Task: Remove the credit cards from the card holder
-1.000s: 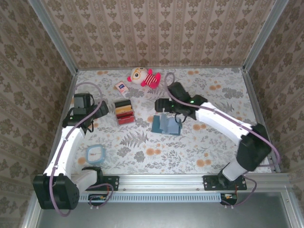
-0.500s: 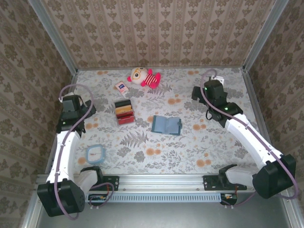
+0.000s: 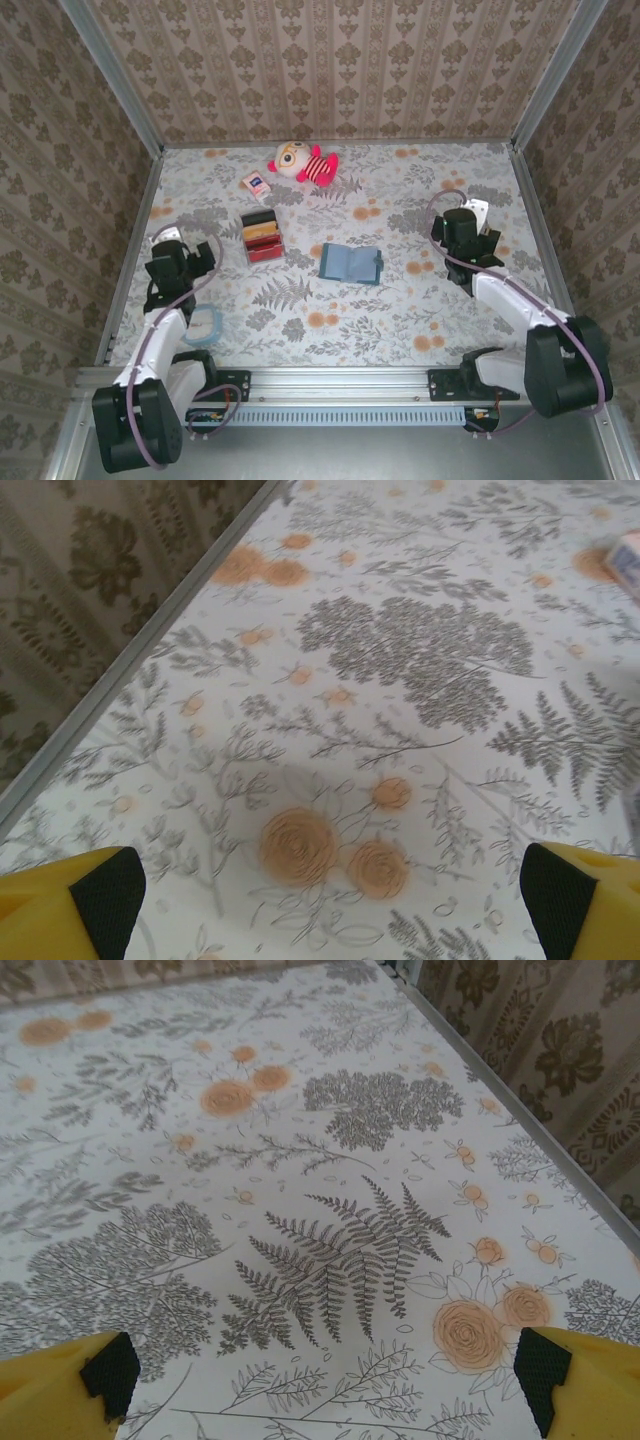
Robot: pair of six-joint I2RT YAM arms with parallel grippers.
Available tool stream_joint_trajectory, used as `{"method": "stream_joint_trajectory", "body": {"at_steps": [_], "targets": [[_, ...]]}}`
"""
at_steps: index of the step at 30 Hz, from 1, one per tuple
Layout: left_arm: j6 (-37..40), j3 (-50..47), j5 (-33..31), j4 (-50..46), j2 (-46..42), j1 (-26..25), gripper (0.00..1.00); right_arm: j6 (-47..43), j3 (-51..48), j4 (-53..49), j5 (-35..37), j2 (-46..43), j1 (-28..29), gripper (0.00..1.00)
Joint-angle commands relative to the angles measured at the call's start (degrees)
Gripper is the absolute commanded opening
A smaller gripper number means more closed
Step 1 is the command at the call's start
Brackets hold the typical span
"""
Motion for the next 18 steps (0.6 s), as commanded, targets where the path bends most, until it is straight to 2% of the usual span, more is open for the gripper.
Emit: {"method": "stream_joint_trajectory", "body": {"at_steps": [1, 4, 10, 16, 18], "targets": [[4.7, -2.1, 7.4, 12.8, 2.5, 0.5, 1.0, -4.8, -3.2, 11.9, -0.4, 2.2, -0.2, 1.0], [7.9, -3.3, 12.7, 18.7, 5.7, 0.3, 1.0, -8.1, -5.9, 19.0, -5.3, 3.1, -0.8, 1.0], [11.2, -4.7, 16.6, 30.5, 13.3, 0.1, 1.0, -10.6, -8.1, 28.5, -16.1, 5.6, -4.9, 1.0], [10.9, -4.4, 17.4, 41.4, 20.9, -0.1, 1.0, -13.4, -10.6, 37.1, -15.5, 8.2, -5.1, 1.0], [10.6, -3.4, 18.1, 41.6, 22.4, -0.1, 1.0, -13.2, -12.0, 41.4, -16.1, 10.4, -5.6, 1.0]]}}
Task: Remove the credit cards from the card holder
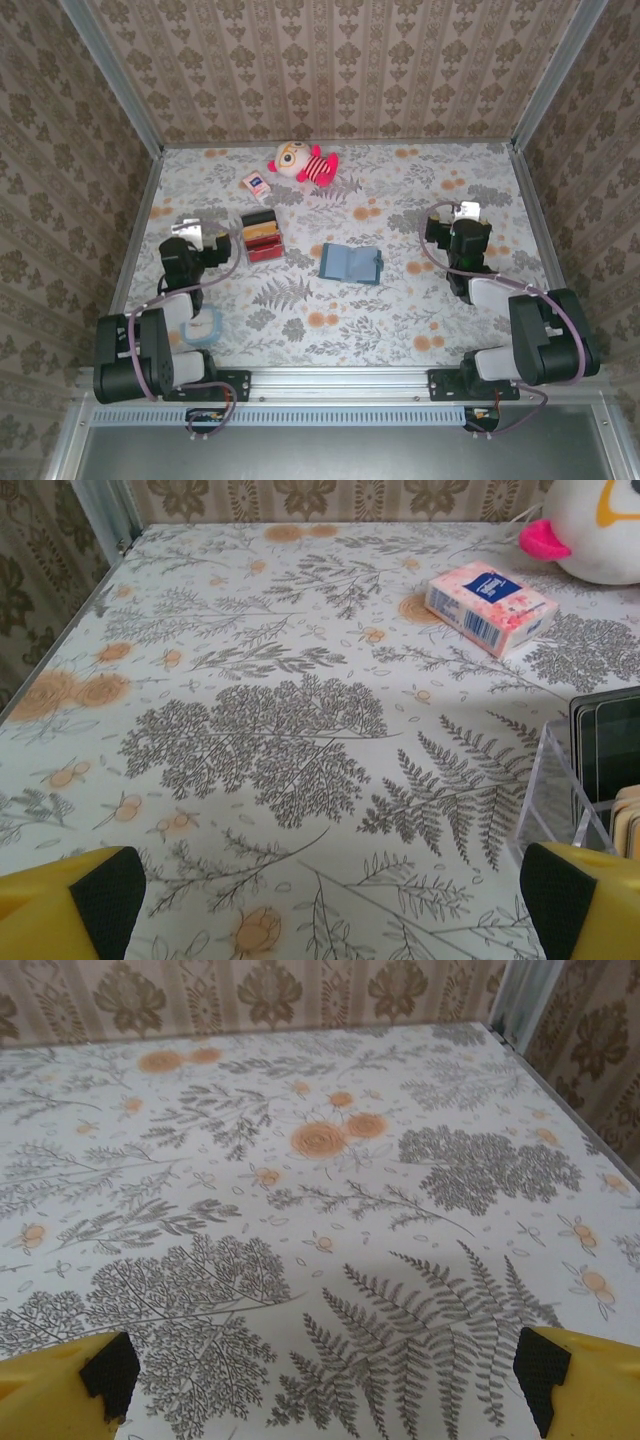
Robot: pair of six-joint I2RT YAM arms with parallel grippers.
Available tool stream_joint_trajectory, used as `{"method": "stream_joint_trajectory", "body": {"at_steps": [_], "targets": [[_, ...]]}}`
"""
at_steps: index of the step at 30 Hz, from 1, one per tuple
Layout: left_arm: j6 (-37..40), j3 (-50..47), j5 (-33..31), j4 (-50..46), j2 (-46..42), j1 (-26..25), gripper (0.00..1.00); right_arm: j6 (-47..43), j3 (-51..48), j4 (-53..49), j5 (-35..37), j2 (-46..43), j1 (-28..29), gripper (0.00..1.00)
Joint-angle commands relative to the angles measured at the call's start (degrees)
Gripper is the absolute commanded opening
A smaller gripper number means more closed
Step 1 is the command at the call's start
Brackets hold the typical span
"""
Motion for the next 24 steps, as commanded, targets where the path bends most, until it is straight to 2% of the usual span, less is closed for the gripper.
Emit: {"method": "stream_joint_trajectory", "body": {"at_steps": [1, 4, 8, 11, 15, 19, 24], "targets": [[1.0, 1.0, 2.6, 6.4, 1.6, -0.1, 1.0, -1.5, -2.1, 9.9, -2.4, 3.3, -0.8, 1.0], [0.9, 1.1, 3.8, 8.1, 3.3, -0.2, 1.0, -1.8, -2.5, 13.6, -4.4, 6.4, -1.1, 1.0], [3.0, 0.8, 4.2, 16.4, 11.0, -2.3, 1.0, -2.0, -2.2, 15.5, -4.7, 9.3, -1.1, 1.0], [4.4, 1.2, 0.4, 19.1, 14.7, -4.3, 1.0, -1.9, -2.1, 15.4, -4.4, 9.5, -1.2, 1.0], [5.2, 3.9, -6.8, 13.7, 14.6, -7.1, 1.0, -1.3, -1.4, 14.2, -3.9, 9.6, -1.4, 1.0], [1.7, 5.4, -16.1, 10.9, 14.6, -7.5, 1.0, -1.2, -1.4, 13.9, -4.1, 9.5, -1.5, 1.0], [1.4, 5.3, -16.0, 10.9, 14.6, -7.1, 1.0, -1.2, -1.4, 13.9, -4.2, 9.5, -1.5, 1.0]]}}
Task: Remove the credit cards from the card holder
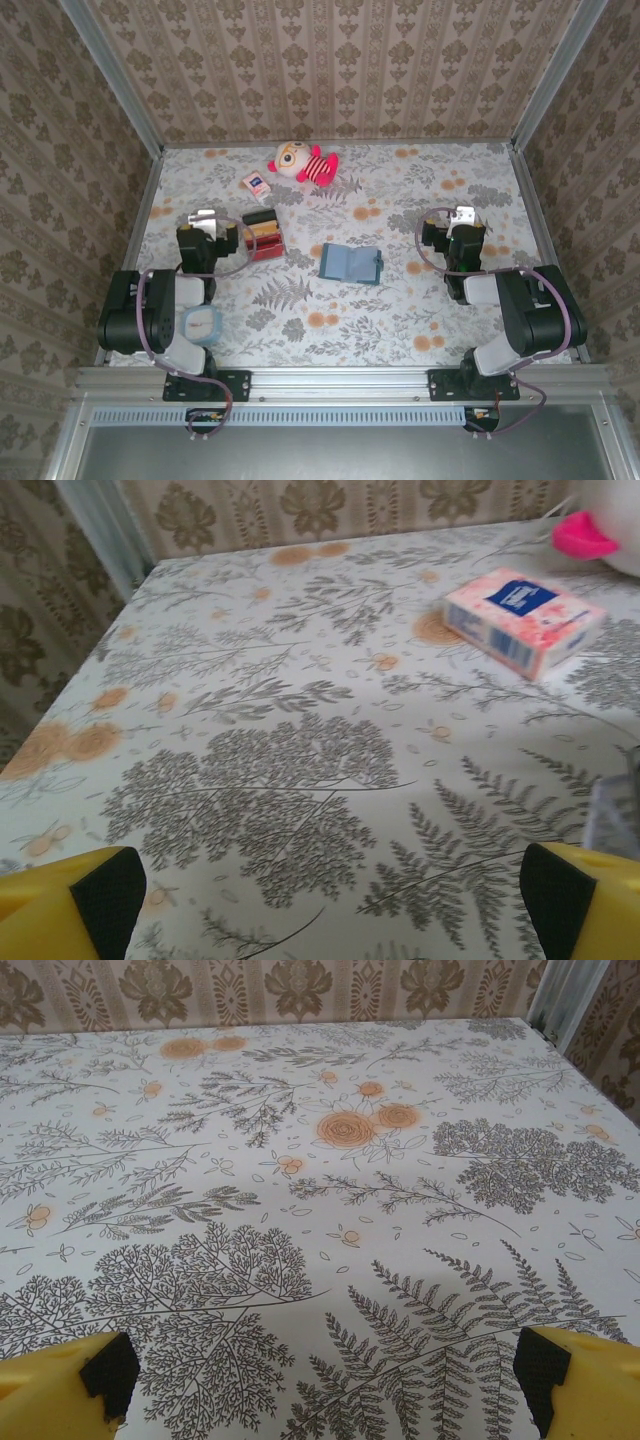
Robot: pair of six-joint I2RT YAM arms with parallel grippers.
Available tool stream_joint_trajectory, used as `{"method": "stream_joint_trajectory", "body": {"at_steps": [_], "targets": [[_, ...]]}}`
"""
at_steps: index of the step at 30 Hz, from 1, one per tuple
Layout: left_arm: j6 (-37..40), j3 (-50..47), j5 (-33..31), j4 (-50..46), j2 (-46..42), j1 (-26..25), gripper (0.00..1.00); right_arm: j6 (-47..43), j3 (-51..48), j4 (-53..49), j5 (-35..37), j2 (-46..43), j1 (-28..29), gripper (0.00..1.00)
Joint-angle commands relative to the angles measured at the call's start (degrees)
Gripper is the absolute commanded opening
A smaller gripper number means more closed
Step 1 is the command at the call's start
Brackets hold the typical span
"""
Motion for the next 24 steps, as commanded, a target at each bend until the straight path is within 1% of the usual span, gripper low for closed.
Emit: {"method": "stream_joint_trajectory", "body": {"at_steps": [1, 9, 10, 13, 14, 24], "targets": [[-1.2, 1.1, -3.2, -0.8, 0.0, 0.3, 1.0, 0.2, 0.7, 1.6, -0.4, 0.4, -0.4, 1.0], [-0.8, 1.3, -2.5, -1.1, 0.1, 0.3, 1.0, 0.2, 0.6, 1.6, -0.4, 0.4, -0.4, 1.0], [-0.9, 1.5, -1.9, -1.3, 0.1, 0.3, 1.0, 0.2, 0.7, 1.6, -0.4, 0.4, -0.4, 1.0], [-0.1, 2.1, 3.1, -2.9, 0.1, 1.3, 1.0, 0.2, 0.7, 1.5, -0.5, 0.4, -0.4, 1.0], [-0.2, 2.2, 3.6, -2.9, 0.1, 1.5, 1.0, 0.2, 0.7, 1.5, -0.4, 0.5, -0.4, 1.0], [-0.2, 2.2, 3.6, -3.1, 0.1, 1.5, 1.0, 0.2, 0.6, 1.8, -0.5, 0.4, -0.4, 1.0]]}}
